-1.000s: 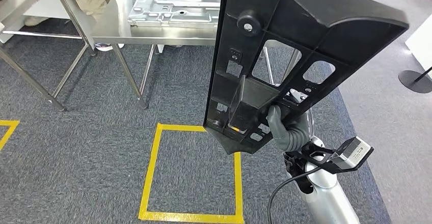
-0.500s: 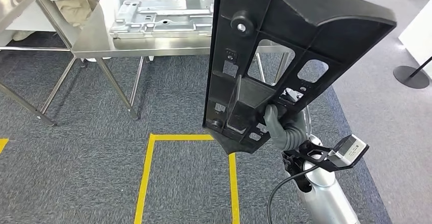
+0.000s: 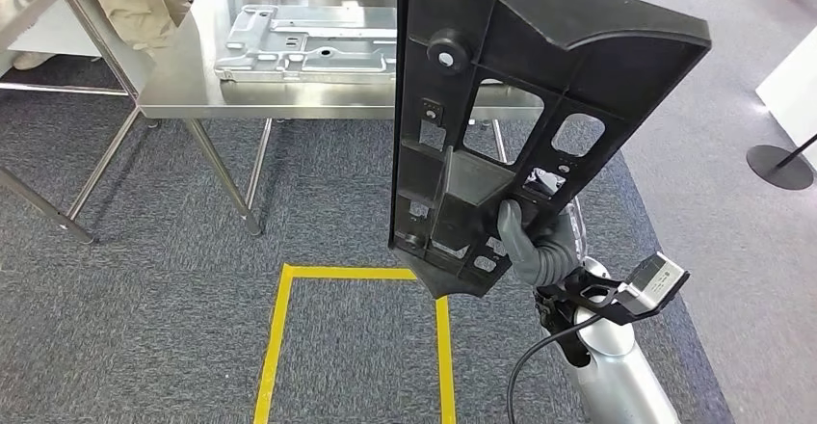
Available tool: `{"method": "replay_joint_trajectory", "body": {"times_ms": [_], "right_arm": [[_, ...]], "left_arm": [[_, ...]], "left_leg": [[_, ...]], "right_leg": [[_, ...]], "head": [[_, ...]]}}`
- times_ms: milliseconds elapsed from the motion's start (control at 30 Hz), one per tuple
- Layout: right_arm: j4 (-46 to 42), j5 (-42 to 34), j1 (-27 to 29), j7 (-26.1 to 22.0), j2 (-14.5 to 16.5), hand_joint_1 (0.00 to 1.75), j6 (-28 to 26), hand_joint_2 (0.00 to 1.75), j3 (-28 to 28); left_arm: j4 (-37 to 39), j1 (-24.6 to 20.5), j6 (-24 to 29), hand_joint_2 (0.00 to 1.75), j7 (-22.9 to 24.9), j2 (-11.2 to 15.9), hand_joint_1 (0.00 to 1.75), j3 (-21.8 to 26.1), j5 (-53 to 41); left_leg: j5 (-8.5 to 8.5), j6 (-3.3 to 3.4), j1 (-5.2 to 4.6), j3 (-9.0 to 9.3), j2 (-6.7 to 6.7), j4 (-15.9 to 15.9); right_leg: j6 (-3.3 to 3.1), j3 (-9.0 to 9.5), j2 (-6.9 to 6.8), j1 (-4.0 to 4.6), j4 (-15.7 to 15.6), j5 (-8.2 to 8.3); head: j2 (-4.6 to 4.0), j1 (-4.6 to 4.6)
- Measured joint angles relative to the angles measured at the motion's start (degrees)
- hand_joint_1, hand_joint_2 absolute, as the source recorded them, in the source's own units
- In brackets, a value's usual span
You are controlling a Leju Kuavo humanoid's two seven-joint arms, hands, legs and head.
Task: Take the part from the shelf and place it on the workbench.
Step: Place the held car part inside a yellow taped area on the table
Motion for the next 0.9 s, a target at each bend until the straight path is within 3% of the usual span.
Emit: {"method": "replay_joint_trajectory", "body": {"times_ms": [67,167,233,267,333,400,433,467,533,567,600,667,733,800,867,900], "right_arm": [[0.03,0.04,-0.02,0.20,-0.26,1.75,0.01,1.75,-0.18],[-0.08,0.05,0.04,0.42,-0.45,1.75,-0.01,1.75,-0.63],[-0.16,0.05,0.01,0.53,-0.63,1.75,-0.02,1.75,-0.86],[-0.19,0.04,-0.02,0.56,-0.72,1.75,-0.02,1.75,-0.93],[-0.18,0.02,0.02,0.61,-0.74,1.75,-0.02,1.75,-0.93],[-0.17,0.03,0.35,0.64,-0.76,1.75,-0.01,1.75,-0.93],[-0.17,0.03,0.52,0.65,-0.78,1.75,-0.01,1.75,-0.95],[-0.17,0.03,0.65,0.65,-0.80,1.75,-0.01,1.75,-0.98],[-0.12,0.02,0.79,0.58,-0.86,1.75,-0.03,1.75,-1.04],[-0.09,0.02,0.82,0.47,-0.88,1.75,-0.04,1.75,-1.05],[-0.05,0.04,0.84,0.34,-0.90,1.75,-0.07,1.75,-1.07],[-0.02,0.10,0.84,0.06,-0.91,1.75,-0.09,1.75,-1.09],[-0.02,0.11,0.82,-0.12,-0.95,1.75,-0.10,1.75,-1.17],[0.00,0.09,0.77,-0.25,-0.99,1.75,-0.10,1.75,-1.30],[0.09,0.07,0.75,-0.31,-0.99,1.75,-0.04,1.75,-1.35],[0.18,0.07,0.76,-0.31,-0.99,1.75,-0.02,1.75,-1.34]], "left_arm": [[0.01,-0.06,-0.04,1.75,-0.09,-0.10,0.00,0.05,-0.11],[0.02,-0.20,-0.07,1.75,-0.26,-0.14,0.00,0.20,-0.12],[0.02,-0.15,-0.08,1.75,-0.33,-0.10,0.00,0.24,-0.12],[0.02,-0.18,-0.10,1.75,-0.35,-0.08,0.00,0.25,-0.13],[0.02,-0.22,-0.15,1.75,-0.36,-0.08,0.00,0.27,-0.14],[0.02,-0.03,-0.17,1.75,-0.36,-0.08,0.00,0.30,-0.15],[0.02,0.10,-0.18,1.75,-0.37,-0.07,0.00,0.31,-0.15],[0.01,0.21,-0.18,1.75,-0.38,-0.05,0.00,0.33,-0.15],[0.01,0.45,-0.21,1.75,-0.40,-0.02,0.00,0.38,-0.15],[0.01,0.48,-0.26,1.75,-0.44,-0.01,0.00,0.43,-0.15],[0.02,0.51,-0.32,1.75,-0.47,-0.01,0.00,0.50,-0.15],[0.02,0.44,-0.41,1.75,-0.53,-0.02,0.00,0.67,-0.15],[0.02,0.48,-0.42,1.75,-0.58,-0.01,0.00,0.82,-0.15],[0.02,0.45,-0.43,1.75,-0.68,0.02,0.00,0.98,-0.14],[0.02,0.39,-0.43,1.75,-0.78,0.03,0.00,1.20,-0.13],[0.02,0.39,-0.43,1.75,-0.81,0.03,0.00,1.29,-0.11]], "left_leg": [[-0.85,-0.49,-0.06,0.92,-0.03,-0.16],[-0.86,-1.58,-0.10,1.66,0.01,0.25],[-1.04,-2.02,-0.06,1.09,0.02,2.89],[-1.83,-2.16,0.02,-0.26,0.02,5.59],[-4.45,-2.60,0.31,-4.67,0.02,12.53],[-6.50,-3.07,0.58,-8.41,0.03,16.36],[-6.12,-3.24,0.70,-9.06,0.04,15.62],[-4.48,-3.41,0.83,-8.83,0.06,13.12],[1.11,-3.53,1.01,-7.18,0.21,5.70],[2.94,-3.22,0.94,-6.49,0.30,3.12],[3.99,-2.76,0.82,-6.11,0.36,1.67],[3.49,-1.60,0.60,-5.59,0.25,1.35],[3.09,-0.74,0.67,-4.64,0.08,0.95],[2.34,-0.15,0.73,-3.57,0.02,0.62],[1.24,0.10,0.66,-2.42,-0.09,0.54],[0.60,0.12,0.60,-1.67,-0.18,0.53]], "right_leg": [[-0.70,1.68,-0.27,0.43,-5.84,3.09],[-1.78,2.74,-0.22,0.59,-7.57,3.08],[-2.51,4.20,-0.20,0.28,-8.14,2.90],[-2.70,4.93,-0.20,0.15,-8.28,2.66],[-2.89,5.80,-0.18,0.13,-8.33,1.86],[-2.74,6.72,-0.02,0.08,-8.32,0.94],[-2.58,7.36,0.06,0.00,-8.32,0.40],[-2.38,8.10,0.10,-0.11,-8.31,-0.18],[-1.78,9.61,0.13,-0.25,-8.25,-1.50],[-1.40,10.11,0.15,-0.25,-8.30,-2.06],[-0.97,10.52,0.16,-0.21,-8.38,-2.50],[-0.14,10.84,0.19,-0.19,-8.08,-2.57],[0.43,9.48,0.06,-0.34,-4.95,-1.93],[0.68,4.99,-0.05,-0.42,1.85,-2.52],[0.85,-0.48,-0.05,-0.40,8.38,-5.50],[0.89,-2.46,-0.05,-0.39,9.87,-7.01]], "head": [[-0.01,-0.17],[0.01,-0.34],[0.01,-0.56],[0.01,-0.70],[0.00,-1.03],[0.00,-1.05],[0.00,-1.05],[0.00,-1.08],[0.00,-1.10],[0.00,-1.13],[0.00,-1.16],[0.00,-1.21],[0.00,-1.14],[0.00,-1.04],[0.00,-1.03],[0.00,-1.03]]}}
